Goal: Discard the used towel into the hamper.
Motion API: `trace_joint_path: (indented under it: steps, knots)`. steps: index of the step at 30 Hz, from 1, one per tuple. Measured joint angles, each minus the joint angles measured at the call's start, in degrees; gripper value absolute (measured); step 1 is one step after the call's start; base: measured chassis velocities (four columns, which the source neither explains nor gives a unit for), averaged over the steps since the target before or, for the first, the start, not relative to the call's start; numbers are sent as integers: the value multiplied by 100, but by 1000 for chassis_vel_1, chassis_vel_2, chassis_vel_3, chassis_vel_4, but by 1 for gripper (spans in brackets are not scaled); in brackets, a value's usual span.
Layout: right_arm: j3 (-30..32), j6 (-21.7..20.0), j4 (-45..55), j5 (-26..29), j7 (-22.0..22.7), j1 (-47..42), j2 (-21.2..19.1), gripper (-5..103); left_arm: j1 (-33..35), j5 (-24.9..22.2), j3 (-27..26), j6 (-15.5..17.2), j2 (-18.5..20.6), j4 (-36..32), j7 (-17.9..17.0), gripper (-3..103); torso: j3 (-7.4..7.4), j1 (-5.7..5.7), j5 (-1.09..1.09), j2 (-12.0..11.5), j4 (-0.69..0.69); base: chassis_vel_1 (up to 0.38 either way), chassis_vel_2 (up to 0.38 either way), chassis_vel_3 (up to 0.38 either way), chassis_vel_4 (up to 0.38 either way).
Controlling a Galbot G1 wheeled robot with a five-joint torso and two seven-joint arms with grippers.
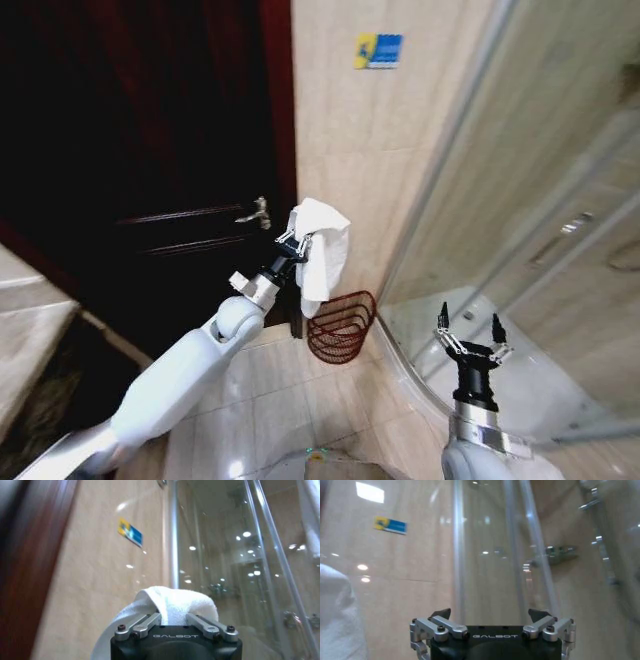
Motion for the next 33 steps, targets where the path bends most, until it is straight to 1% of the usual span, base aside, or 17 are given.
trace_joint_path:
  steps: [4, 6, 8, 9, 10, 14, 16, 18, 19, 20, 23, 24, 27, 28, 31, 32, 33]
  knots:
    - [35, 19, -35, 33, 2, -24, -1, 100, -69, 19, 122, -52, -108, 254, 3, 7, 0, 0, 0, 0, 1, -137, -131, -119, -133]
    - [68, 45, -62, 60, 3, -44, 2, 100, -186, 21, 279, -71, -227, 586, -35, 7, 0, 0, 1, 0, 1, -129, -136, -110, -121]
    - [114, 69, -85, 107, 3, -68, 0, 100, -279, -17, 396, 22, -341, 860, -194, 7, 0, 0, -1, 0, -1, -120, -122, -123, -117]
    - [114, 69, -85, 107, 3, -68, 0, 100, -279, -17, 396, 22, -341, 860, -194, 7, 0, 0, -1, 0, -1, -120, -122, -124, -115]
    - [137, 89, -103, 125, 3, -79, -4, 100, -320, -32, 438, 72, -404, 1010, -249, 7, 0, 1, 0, 0, -1, -102, -113, -124, -93]
    - [165, 150, -174, 165, 2, -124, 18, 100, -424, -32, 603, 68, -665, 1637, -298, 7, 0, 0, 0, 0, -1, -68, -85, -77, -70]
    - [161, 162, -190, 165, 1, -125, 22, 100, -445, -31, 645, 50, -727, 1767, -299, 7, 0, 0, 0, 0, 1, -24, -36, -13, -14]
    - [149, 176, -226, 165, -3, -123, 23, 100, -545, 15, 756, -36, -953, 2207, -305, 7, 0, 0, 1, 0, 4, 0, 0, 0, 0]
    - [149, 176, -226, 165, -3, -123, 23, 100, -545, 15, 756, -36, -953, 2207, -305, 7, 0, 0, 1, 0, 4, 0, 0, 0, 0]
    - [149, 179, -235, 166, -4, -123, 17, 100, -589, 49, 789, -78, -1051, 2383, -304, 7, 0, 0, 1, 0, 5, 0, 0, 0, 0]
    - [184, 198, -274, 218, -4, -137, -20, 100, -770, 179, 897, -233, -1386, 3140, -298, 7, 0, 0, 1, 0, 1, 0, 0, 0, 0]
    - [184, 198, -274, 218, -4, -137, -20, 100, -770, 179, 897, -233, -1386, 3140, -298, 7, 0, 0, 1, 0, 1, 0, 0, 0, 0]
    - [223, 231, -338, 274, -7, -163, -51, 100, -916, 407, 989, -400, -1627, 3852, -236, 7, 0, 0, 1, 0, 0, 0, 0, 0, 0]
    - [223, 231, -338, 274, -7, -163, -51, 100, -916, 407, 989, -400, -1627, 3852, -236, 7, 0, 0, 1, 0, 0, 0, 0, 0, 0]
    - [232, 270, -414, 289, -11, -173, -65, 100, -1009, 629, 1012, -590, -1840, 4491, -204, 7, 0, 0, 1, 0, 1, 0, 0, 0, 0]
    - [232, 270, -414, 289, -11, -173, -65, 100, -1009, 629, 1012, -590, -1840, 4491, -204, 7, 0, 0, 1, 0, 1, 0, 0, 0, 0]
    - [232, 278, -432, 290, -12, -177, -66, 100, -1032, 681, 1007, -638, -1895, 4657, -201, 7, 0, 0, 1, 0, 1, 0, 0, 0, 0]
